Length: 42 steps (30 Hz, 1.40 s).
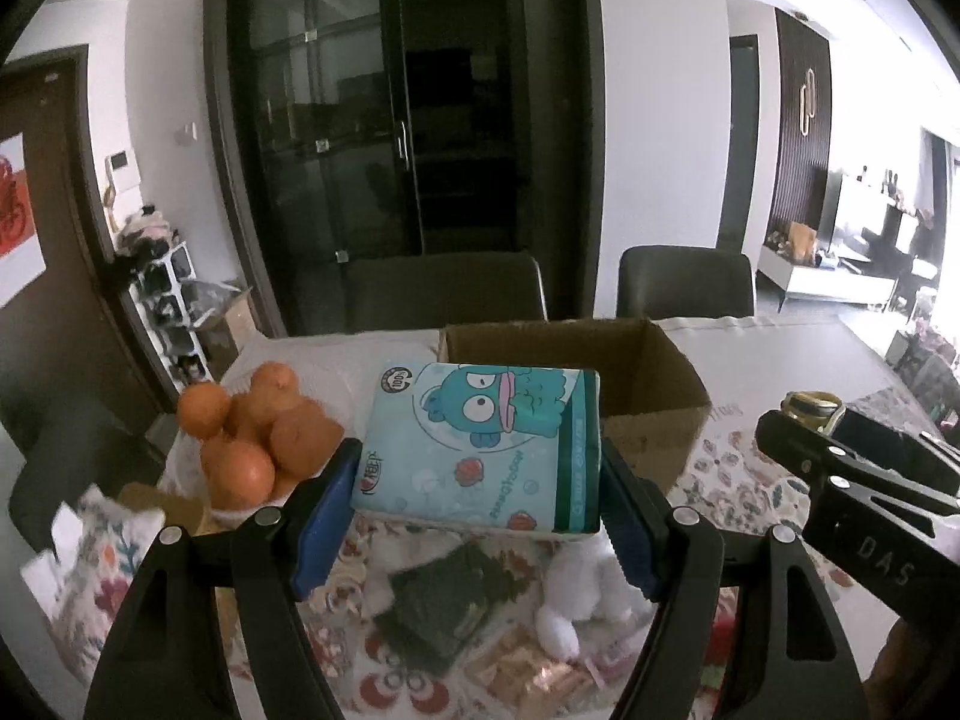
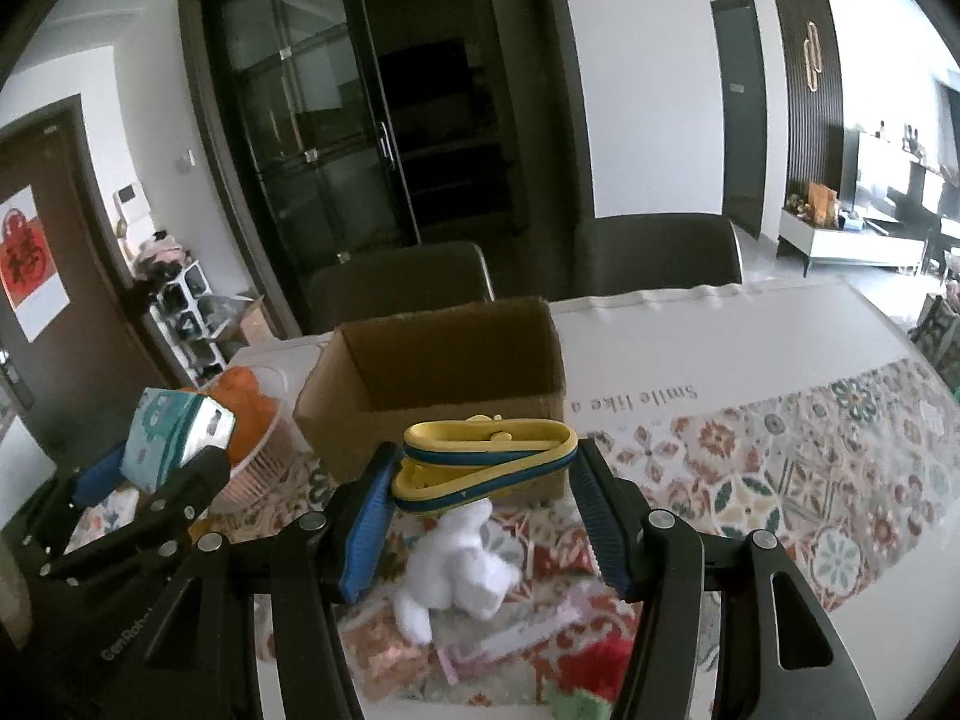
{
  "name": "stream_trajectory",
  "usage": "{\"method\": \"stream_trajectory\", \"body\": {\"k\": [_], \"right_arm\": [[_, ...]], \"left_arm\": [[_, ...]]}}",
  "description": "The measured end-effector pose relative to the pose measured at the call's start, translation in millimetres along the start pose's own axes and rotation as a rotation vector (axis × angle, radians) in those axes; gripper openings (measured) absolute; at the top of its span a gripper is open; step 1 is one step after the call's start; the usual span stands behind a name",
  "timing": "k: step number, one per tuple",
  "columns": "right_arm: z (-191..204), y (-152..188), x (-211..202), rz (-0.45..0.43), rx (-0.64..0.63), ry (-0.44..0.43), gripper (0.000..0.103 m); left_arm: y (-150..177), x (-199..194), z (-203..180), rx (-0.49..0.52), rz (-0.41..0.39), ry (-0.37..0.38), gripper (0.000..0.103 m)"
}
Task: Organize soft objects
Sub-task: 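Lift and carry the tissue pack and yellow clip over the cardboard box, then open left gripper dropping the tissue pack while right gripper drops the clip into the box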
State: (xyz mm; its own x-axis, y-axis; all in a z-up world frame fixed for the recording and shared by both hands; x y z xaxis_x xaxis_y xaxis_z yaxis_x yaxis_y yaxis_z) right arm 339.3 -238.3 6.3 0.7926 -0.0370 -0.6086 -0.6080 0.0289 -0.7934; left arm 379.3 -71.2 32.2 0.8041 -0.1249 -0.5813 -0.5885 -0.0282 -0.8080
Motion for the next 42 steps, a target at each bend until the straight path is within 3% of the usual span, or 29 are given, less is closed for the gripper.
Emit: {"method": "stream_trajectory", "body": {"k": [9,20,28,38,42], "right_arm": [[-9.2,-45.9,38.2,0.066,-0.014,-0.026,0.058],[-13.3,-85.8,83.6,0.138,-0.037,-0.068,0.058],[-22.2,-88.4,137.8,0.268,-0.001,-0.132,0.058],[-29.4,-77.3,184.8,0.374,-0.004,-0.136,0.059],[-33.8,-70.1,196.6,0.419,-0.001,-0.142,0.069]], "left_arm": [[-44.8,40.2,-14.2,0.020,0.075,-0.009,0.075],[-73.4,91.4,-24.2,0.036,0.187,-0.025,0.075],[-76.0,132.0,-30.0,0.023,0.284,-0.032,0.075],[-68.7,172.8,-36.4,0.030,0.353,-0.059,0.079],[-63.1,174.2,-33.7,0.045,0.343,-0.095,0.085]]}}
Point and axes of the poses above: each gripper's, at about its wrist camera, not at the fingertips, and x roughly the way its jaws point, z to its left, y to its underside, the point moved 5 cm from there along x, roughly the way its jaws point, and after that the axes turned 11 degrees about -x, right-handed, at the moved point
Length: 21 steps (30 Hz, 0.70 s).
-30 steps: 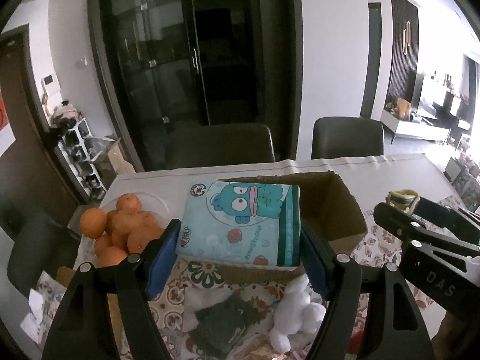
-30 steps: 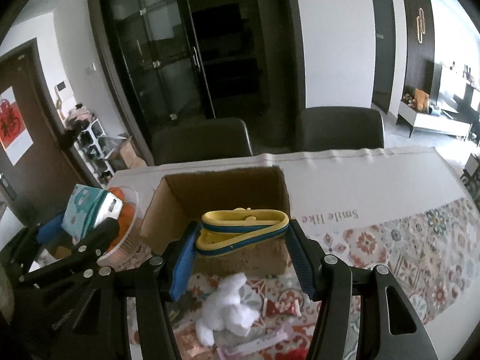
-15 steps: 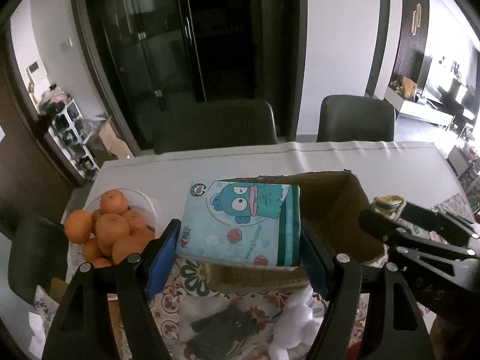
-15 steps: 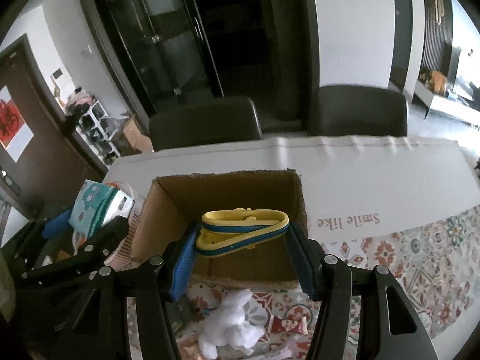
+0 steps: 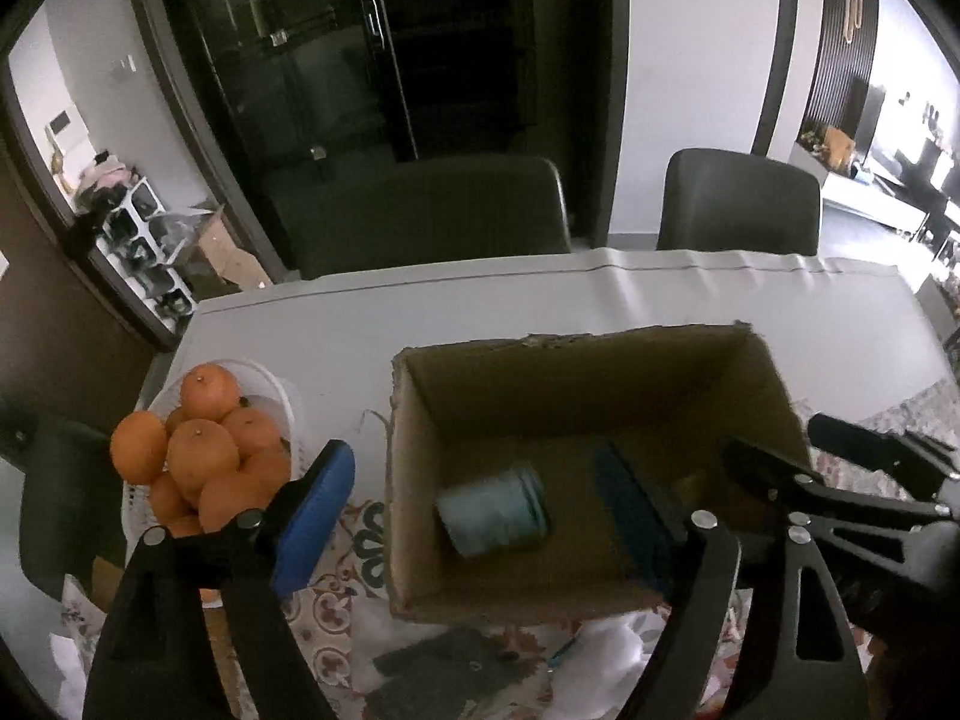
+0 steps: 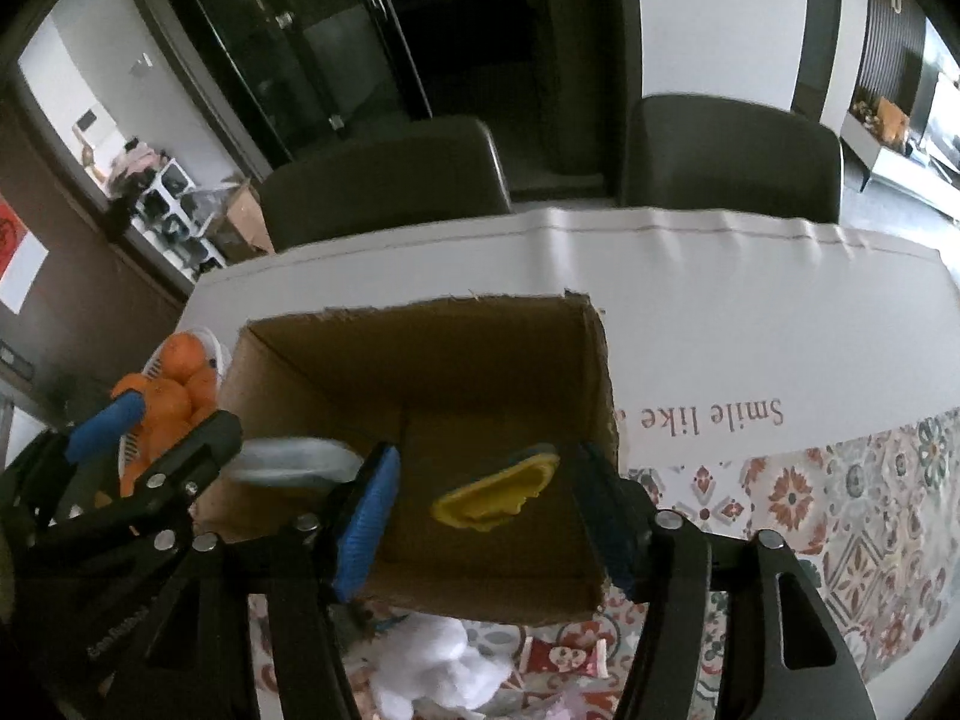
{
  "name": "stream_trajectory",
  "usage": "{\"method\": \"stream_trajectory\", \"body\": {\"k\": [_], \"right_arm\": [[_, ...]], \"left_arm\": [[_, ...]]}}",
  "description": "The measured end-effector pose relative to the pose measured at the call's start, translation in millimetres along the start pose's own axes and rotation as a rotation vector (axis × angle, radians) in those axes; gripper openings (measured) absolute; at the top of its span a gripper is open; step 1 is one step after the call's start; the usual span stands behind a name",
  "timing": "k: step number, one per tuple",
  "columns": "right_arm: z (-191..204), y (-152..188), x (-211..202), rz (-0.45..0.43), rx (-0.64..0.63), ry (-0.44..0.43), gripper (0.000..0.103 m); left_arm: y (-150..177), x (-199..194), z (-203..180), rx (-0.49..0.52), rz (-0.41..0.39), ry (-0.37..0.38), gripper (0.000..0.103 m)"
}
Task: Organize soft objects
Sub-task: 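Open left gripper dropping the tissue pack while right gripper drops the clip into the box, then withdraw both grippers from the box back toward the table items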
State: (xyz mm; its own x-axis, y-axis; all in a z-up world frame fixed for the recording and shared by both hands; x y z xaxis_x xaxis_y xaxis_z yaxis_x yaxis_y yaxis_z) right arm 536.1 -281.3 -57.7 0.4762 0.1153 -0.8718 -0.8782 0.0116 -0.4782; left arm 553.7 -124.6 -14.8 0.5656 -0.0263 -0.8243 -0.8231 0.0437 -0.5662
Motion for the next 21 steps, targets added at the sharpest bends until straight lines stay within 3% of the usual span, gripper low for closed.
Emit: {"method": "stream_trajectory", "body": {"k": [6,21], "right_arm": [[1.4,8.8,-0.6,0.004,-0.021,0.033,0.077],[19.4,35.1,-66.5,-0.127,-0.067,0.200,0.079]], "left_arm": [[10.9,-9.1,10.0,-0.034,-0.024,-0.033,0.088],[43.3,-72.3,34.5,-0.072,-0.144,-0.028,0.090]]}}
Point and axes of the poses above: each gripper's, at about its wrist camera, not at the fingertips, and x roughly the way its jaws point, z to its left, y to its underside, the point moved 5 cm from there along x, roughly the way its jaws point, and after that the axes turned 11 degrees about -x, right-handed, at the moved point
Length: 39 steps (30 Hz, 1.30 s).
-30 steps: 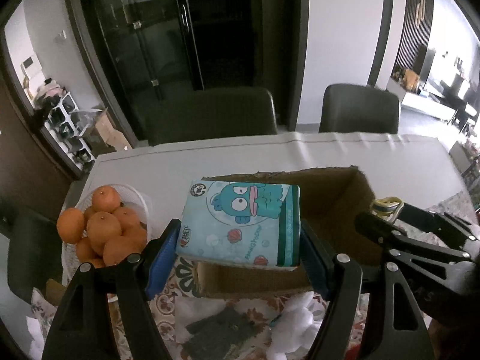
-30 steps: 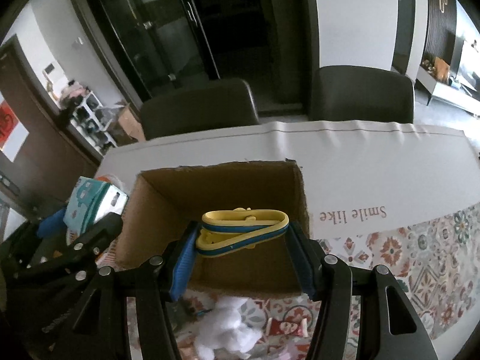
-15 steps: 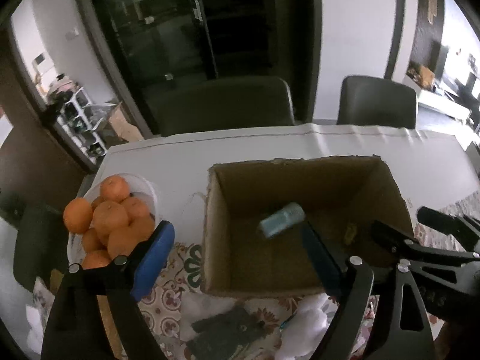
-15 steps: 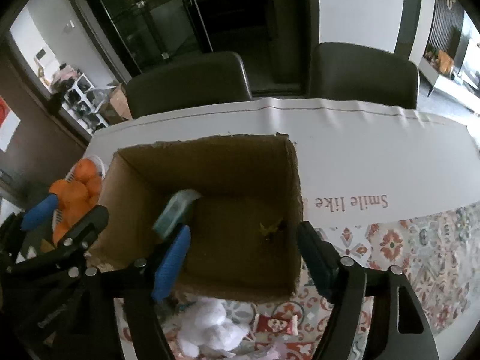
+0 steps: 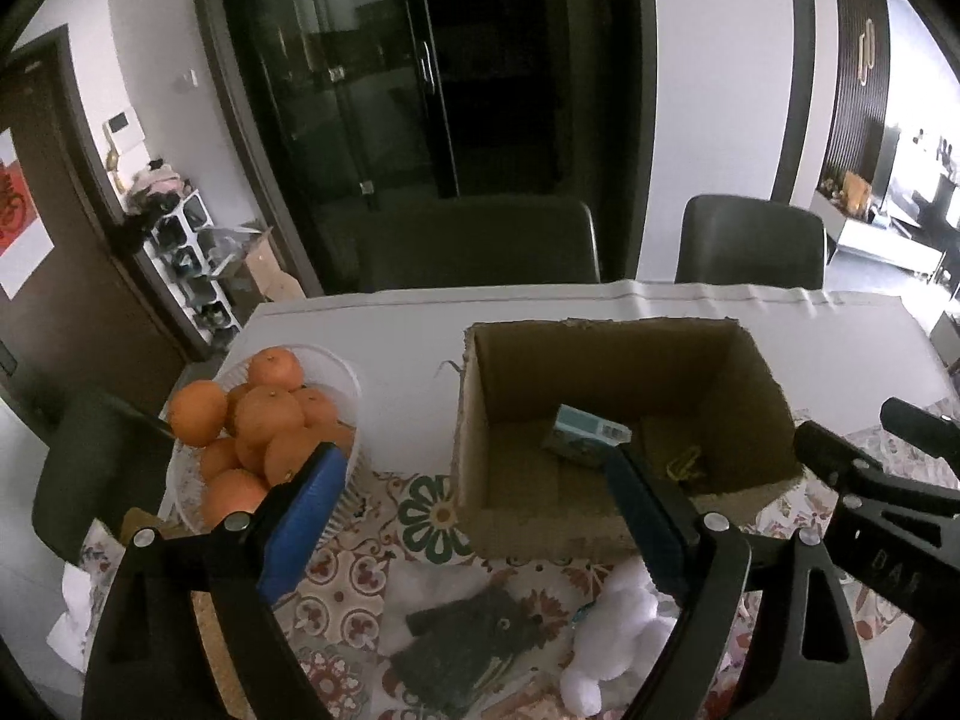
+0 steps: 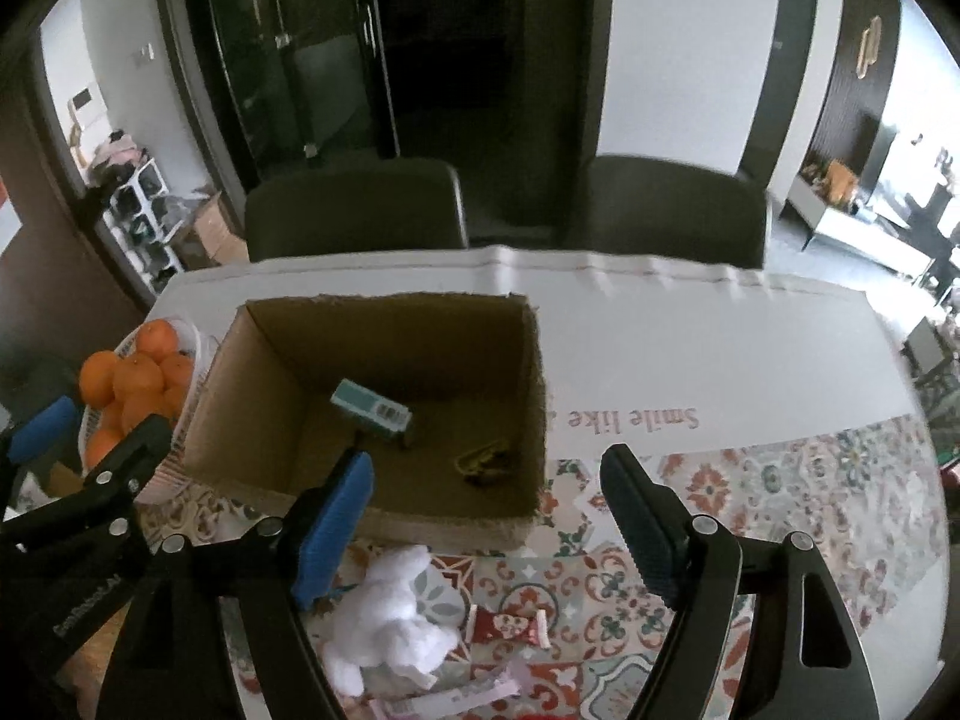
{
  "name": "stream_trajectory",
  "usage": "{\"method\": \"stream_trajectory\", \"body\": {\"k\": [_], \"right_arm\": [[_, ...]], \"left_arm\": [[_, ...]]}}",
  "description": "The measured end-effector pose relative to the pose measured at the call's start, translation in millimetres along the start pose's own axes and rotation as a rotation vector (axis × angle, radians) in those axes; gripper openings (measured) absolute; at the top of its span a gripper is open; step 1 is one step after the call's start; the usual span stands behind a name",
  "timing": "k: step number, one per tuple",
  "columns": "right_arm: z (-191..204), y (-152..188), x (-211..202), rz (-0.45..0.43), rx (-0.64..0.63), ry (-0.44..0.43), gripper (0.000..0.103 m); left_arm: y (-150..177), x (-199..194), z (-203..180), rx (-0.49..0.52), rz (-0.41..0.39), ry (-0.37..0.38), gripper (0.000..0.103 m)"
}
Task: Organize soft objects
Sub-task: 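Withdraw both grippers from the box back toward the table items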
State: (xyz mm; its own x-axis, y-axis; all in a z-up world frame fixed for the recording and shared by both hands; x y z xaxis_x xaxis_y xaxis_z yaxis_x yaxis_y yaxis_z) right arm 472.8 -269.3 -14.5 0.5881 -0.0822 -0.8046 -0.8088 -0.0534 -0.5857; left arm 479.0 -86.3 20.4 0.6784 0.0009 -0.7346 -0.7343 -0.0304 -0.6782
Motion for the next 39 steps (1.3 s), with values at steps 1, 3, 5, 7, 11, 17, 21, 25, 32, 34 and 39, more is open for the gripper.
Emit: {"method": "stream_trajectory", "body": {"k": [1,3,5,7,11,17,21,25,32,34,39], "right_arm": [[-0.4,1.6,-5.2,-0.012,0.002,0.008,0.079],[-2.0,6.9,-16.4,-0.030,0.018,0.018,0.079],[-0.2,12.2,-28.4,-0.044,0.033,0.011,0.079],[4.6,17.5,-38.9,-0.052,0.031,-0.003,0.079],[11.3,29.2,-58.6,-0.077,0.029,-0.017,0.079],[17.8,51.3,-81.5,-0.099,0.020,-0.028,0.079],[17.6,70.5,-96.4,-0.122,0.025,-0.016,0.079],[17.7,90.7,-107.2,-0.138,0.030,-0.008,0.079],[17.0,120.5,-112.7,-0.153,0.045,0.003,0.079],[18.8,126.3,-111.5,-0.155,0.045,-0.004,0.079],[25.2,144.0,-102.4,-0.146,0.055,-0.024,0.079]], "left_arm": [[2.6,-6.8,3.3,-0.004,-0.007,0.000,0.091],[5.1,-16.9,8.0,-0.012,-0.022,0.010,0.091],[8.8,-28.6,12.7,-0.021,-0.041,0.014,0.094],[13.9,-42.3,16.5,-0.022,-0.063,0.030,0.096],[24.2,-63.0,22.9,-0.029,-0.098,0.033,0.097],[43.0,-88.7,26.1,-0.026,-0.148,0.041,0.098],[60.1,-101.4,27.4,-0.031,-0.167,0.057,0.099],[79.7,-109.3,26.9,-0.028,-0.176,0.071,0.100],[112.0,-110.1,32.1,-0.052,-0.153,0.088,0.100],[120.2,-108.0,34.0,-0.057,-0.142,0.087,0.100],[141.3,-97.3,41.8,-0.084,-0.101,0.083,0.100]]}}
Point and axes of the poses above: each gripper's, at about its wrist camera, not at the fingertips, and x roughly the way its jaws point, z to its left, y to its underside, the point moved 5 cm from there along x, roughly the way its jaws point, and after that the axes turned 11 degrees about -x, right-handed, at the moved point
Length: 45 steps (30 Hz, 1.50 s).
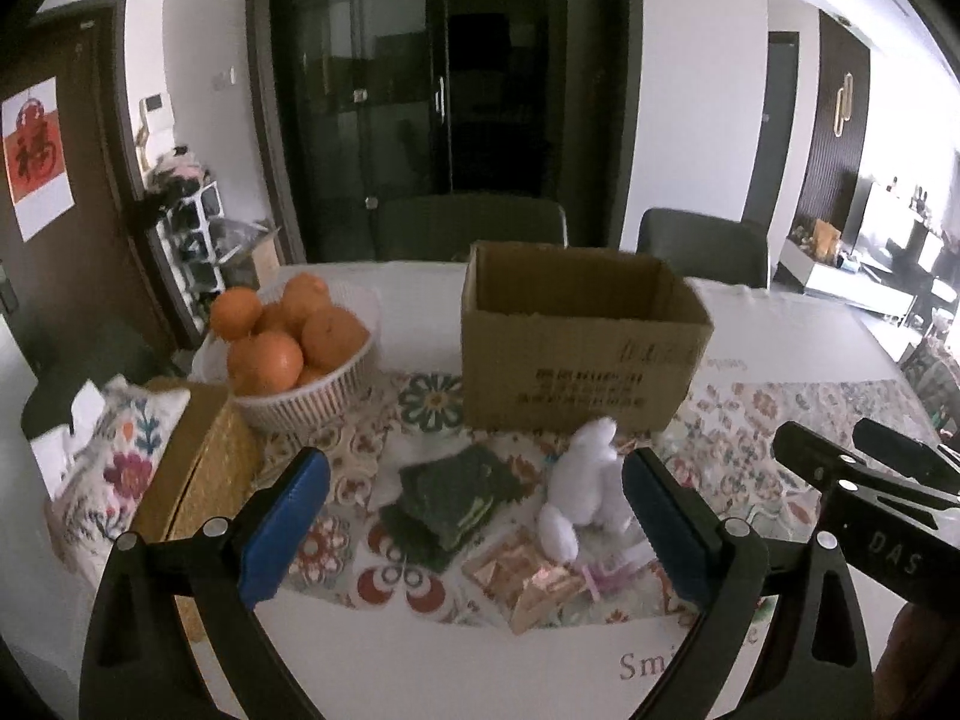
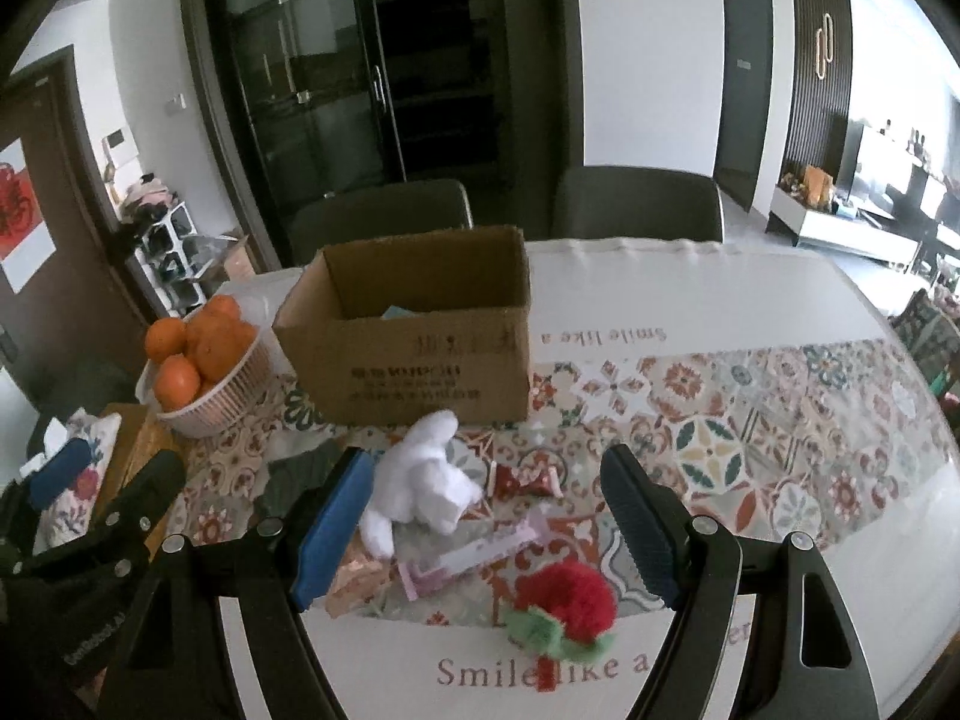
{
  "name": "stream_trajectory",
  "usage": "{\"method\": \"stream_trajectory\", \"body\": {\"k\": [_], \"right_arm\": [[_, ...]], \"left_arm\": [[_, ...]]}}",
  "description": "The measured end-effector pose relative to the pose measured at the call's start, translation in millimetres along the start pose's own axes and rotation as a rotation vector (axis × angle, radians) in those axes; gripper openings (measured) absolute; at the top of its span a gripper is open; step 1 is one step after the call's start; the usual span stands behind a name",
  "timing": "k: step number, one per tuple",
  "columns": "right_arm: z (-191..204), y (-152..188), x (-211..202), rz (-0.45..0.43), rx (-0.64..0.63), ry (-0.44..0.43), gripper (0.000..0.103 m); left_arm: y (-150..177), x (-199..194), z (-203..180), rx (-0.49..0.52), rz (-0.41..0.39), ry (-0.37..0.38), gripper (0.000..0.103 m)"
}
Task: Organize soft objects
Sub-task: 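Withdraw both grippers from the box back toward the table items, then move left gripper to the green knitted plush while right gripper approaches the white bunny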
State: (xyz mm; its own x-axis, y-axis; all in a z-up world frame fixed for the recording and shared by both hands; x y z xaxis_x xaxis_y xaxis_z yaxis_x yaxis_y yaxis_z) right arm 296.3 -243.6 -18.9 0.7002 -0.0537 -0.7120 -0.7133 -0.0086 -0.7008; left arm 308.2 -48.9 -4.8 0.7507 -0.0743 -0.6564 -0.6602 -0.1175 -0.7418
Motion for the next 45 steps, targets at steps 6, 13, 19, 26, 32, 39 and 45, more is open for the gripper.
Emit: {"method": "stream_trajectory", "body": {"k": [6,13,19,26,32,39,45], "right_arm": [[9.2,23.3,18.2,0.035,0.000,-0.034,0.079],[20.0,44.0,40.7,0.077,-0.003,-0.069,0.079],[34.6,56.2,60.8,0.130,-0.017,-0.094,0.079],[56.6,58.5,88.1,0.184,-0.032,-0.123,0.079],[65.2,52.9,109.9,0.218,-0.039,-0.142,0.079],[69.0,56.6,135.9,0.280,-0.064,-0.145,0.079],[69.1,49.3,161.1,0.318,-0.083,-0.139,0.079]], "left_arm": [[26.4,11.8,12.7,-0.012,0.051,-0.018,0.100],[47.1,32.6,21.2,0.001,0.122,-0.022,0.100],[56.4,50.9,34.6,-0.003,0.181,-0.022,0.100],[58.1,78.0,48.4,0.044,0.260,-0.011,0.100],[55.2,101.0,50.4,0.071,0.307,-0.009,0.099],[58.4,127.8,47.3,0.132,0.355,-0.001,0.099],[51.5,154.6,42.4,0.209,0.397,0.007,0.099]]}}
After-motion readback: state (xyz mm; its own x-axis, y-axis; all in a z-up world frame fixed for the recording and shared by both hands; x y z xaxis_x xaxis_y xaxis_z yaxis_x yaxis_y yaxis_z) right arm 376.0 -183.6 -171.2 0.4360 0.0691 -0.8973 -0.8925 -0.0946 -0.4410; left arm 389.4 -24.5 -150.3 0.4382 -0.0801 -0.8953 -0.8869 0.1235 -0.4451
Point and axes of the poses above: each gripper's, at about its wrist camera, not at the fingertips, and x roughly the way its jaws point, z to its left, y to its underside, the point moved 5 cm from there along x, roughly the way its jaws point, and after that the axes turned 11 degrees about -x, right-handed, at the moved point
